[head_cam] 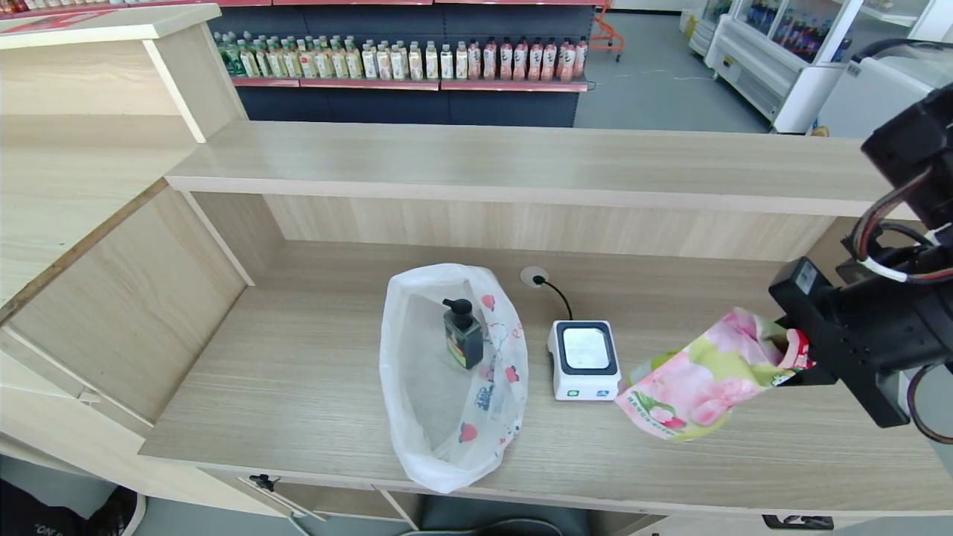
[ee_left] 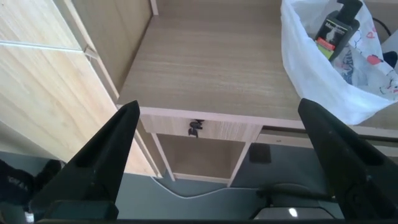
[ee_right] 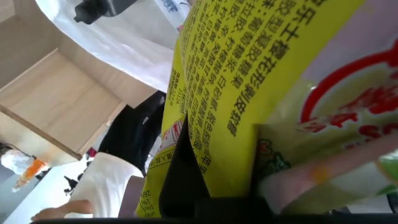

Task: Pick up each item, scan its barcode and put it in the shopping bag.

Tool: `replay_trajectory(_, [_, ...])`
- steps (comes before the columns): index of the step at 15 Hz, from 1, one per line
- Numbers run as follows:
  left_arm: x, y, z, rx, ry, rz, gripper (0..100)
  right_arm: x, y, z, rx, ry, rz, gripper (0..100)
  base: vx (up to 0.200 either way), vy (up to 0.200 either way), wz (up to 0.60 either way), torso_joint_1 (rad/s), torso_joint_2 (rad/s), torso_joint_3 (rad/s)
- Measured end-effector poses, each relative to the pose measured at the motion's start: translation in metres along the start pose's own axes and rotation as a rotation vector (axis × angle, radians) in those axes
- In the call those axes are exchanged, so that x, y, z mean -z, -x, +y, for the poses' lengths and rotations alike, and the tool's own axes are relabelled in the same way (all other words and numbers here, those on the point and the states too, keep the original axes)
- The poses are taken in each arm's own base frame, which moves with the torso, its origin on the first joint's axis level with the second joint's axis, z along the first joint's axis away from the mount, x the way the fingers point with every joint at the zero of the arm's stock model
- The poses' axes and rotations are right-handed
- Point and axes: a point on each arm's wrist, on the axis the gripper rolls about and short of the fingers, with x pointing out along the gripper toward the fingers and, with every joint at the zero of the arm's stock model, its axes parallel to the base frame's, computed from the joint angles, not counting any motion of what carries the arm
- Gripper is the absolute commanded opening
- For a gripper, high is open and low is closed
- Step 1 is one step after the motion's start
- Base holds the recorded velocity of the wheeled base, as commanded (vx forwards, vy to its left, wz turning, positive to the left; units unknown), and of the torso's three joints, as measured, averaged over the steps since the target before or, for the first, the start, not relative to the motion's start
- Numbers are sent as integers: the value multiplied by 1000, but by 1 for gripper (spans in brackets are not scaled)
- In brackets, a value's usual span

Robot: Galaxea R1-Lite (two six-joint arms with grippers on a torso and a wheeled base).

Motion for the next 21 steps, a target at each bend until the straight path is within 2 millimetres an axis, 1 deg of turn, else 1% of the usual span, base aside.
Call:
replay_trajectory(2, [0,0,0,0,0,0,100,-10,-9,5,14,-25,-17,0,0,0,0,0,0,0])
replay_trajectory(6, [0,0,0,0,0,0,100,-35,-27,8,45,-89,-61,0,0,0,0,0,0,0])
replay_trajectory(8, [0,0,0,0,0,0,100,-44,-36,8,65,-108,-69,0,0,0,0,0,0,0])
replay_trajectory(15, [0,0,0,0,0,0,100,-59,-71,17,134,-124,-78,0,0,0,0,0,0,0])
replay_trajectory(21, [0,0,0,0,0,0,100,-73,-92,26,146,-136,-84,0,0,0,0,0,0,0])
